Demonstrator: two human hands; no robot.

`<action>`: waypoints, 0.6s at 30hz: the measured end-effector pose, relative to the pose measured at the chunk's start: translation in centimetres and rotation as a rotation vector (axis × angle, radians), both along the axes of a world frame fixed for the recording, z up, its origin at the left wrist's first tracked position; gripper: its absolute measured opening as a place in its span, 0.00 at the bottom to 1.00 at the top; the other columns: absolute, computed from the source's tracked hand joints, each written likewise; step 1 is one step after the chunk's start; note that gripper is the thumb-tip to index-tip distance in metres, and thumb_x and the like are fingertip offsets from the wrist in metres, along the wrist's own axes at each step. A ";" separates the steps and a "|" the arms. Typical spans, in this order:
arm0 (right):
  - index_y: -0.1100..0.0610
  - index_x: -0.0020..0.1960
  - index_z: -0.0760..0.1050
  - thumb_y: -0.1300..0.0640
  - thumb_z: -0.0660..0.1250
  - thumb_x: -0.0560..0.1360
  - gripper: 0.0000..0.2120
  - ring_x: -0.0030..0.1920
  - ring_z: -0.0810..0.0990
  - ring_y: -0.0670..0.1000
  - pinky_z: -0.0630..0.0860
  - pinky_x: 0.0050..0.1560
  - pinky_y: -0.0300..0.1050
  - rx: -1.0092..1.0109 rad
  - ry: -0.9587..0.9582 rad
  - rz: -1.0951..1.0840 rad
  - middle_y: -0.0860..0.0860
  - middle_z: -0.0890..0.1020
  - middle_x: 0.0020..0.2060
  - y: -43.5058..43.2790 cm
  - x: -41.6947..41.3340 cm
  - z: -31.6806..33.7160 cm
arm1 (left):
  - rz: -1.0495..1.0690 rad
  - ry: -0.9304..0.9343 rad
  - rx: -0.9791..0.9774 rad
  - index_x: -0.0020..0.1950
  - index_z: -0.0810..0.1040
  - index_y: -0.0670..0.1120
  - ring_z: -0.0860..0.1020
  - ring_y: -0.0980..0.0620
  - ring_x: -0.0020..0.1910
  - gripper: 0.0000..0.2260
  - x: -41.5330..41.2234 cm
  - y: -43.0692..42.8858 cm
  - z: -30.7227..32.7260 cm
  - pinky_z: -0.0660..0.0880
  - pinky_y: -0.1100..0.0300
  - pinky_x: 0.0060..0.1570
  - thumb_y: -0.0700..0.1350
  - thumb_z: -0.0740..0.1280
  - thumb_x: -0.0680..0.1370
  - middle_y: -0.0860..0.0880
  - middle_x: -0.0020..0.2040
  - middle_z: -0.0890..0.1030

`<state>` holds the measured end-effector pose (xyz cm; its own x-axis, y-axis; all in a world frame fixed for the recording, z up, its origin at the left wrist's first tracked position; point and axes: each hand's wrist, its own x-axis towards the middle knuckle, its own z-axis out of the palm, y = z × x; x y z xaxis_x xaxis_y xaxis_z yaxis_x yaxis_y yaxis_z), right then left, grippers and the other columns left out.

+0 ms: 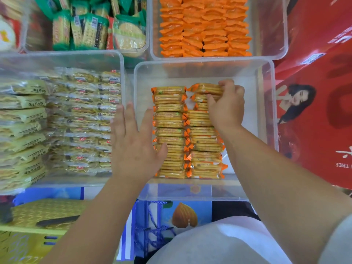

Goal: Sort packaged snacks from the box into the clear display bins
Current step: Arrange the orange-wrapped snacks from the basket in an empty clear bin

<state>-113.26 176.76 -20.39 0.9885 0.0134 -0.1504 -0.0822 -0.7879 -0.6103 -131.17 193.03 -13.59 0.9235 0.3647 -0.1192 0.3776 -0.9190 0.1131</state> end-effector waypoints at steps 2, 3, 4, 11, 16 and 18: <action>0.49 0.68 0.70 0.49 0.67 0.79 0.19 0.61 0.76 0.59 0.74 0.52 0.47 -0.011 0.029 0.025 0.56 0.69 0.68 0.6 -0.4 -0.1 | 0.000 -0.002 0.007 0.81 0.59 0.47 0.51 0.33 0.82 0.40 0.0 0.2 -0.5 0.53 0.35 0.79 0.62 0.68 0.74 0.33 0.81 0.58; 0.48 0.70 0.68 0.48 0.65 0.80 0.21 0.65 0.74 0.61 0.75 0.56 0.50 -0.025 0.066 0.039 0.57 0.67 0.71 1.0 -0.6 -0.2 | 0.003 -0.006 0.006 0.81 0.59 0.48 0.51 0.33 0.82 0.40 0.0 0.3 -0.6 0.54 0.34 0.78 0.63 0.67 0.74 0.33 0.81 0.58; 0.49 0.73 0.65 0.46 0.64 0.80 0.23 0.70 0.69 0.62 0.74 0.62 0.54 -0.042 0.110 0.049 0.59 0.63 0.75 1.5 -0.9 -0.1 | 0.006 -0.004 0.004 0.80 0.60 0.48 0.51 0.33 0.82 0.39 0.0 0.3 -0.6 0.55 0.34 0.78 0.64 0.66 0.74 0.33 0.81 0.58; 0.53 0.79 0.55 0.46 0.62 0.81 0.31 0.77 0.60 0.65 0.68 0.71 0.59 -0.042 0.233 0.120 0.64 0.45 0.80 4.0 -2.2 0.5 | -0.010 -0.018 0.011 0.76 0.67 0.48 0.52 0.32 0.81 0.38 -0.1 0.2 -0.9 0.57 0.33 0.77 0.63 0.70 0.71 0.32 0.80 0.60; 0.49 0.74 0.64 0.45 0.71 0.77 0.30 0.62 0.75 0.53 0.69 0.59 0.40 0.081 0.131 0.136 0.57 0.59 0.76 1.7 -1.8 0.5 | -0.010 -0.019 0.000 0.72 0.72 0.47 0.52 0.31 0.81 0.33 -0.2 0.2 -1.0 0.57 0.33 0.77 0.62 0.71 0.71 0.32 0.80 0.60; 0.50 0.74 0.63 0.45 0.75 0.74 0.34 0.58 0.72 0.48 0.67 0.57 0.38 0.138 0.087 0.110 0.54 0.61 0.73 0.9 -1.6 0.5 | -0.005 -0.012 -0.005 0.70 0.73 0.47 0.52 0.31 0.81 0.32 -0.2 0.1 -1.0 0.57 0.33 0.77 0.61 0.72 0.71 0.31 0.80 0.60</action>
<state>-114.82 177.65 -19.91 0.9633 0.1473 -0.2245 -0.0572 -0.7043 -0.7076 -131.32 193.16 -14.59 0.9268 0.3593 -0.1096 0.3713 -0.9205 0.1219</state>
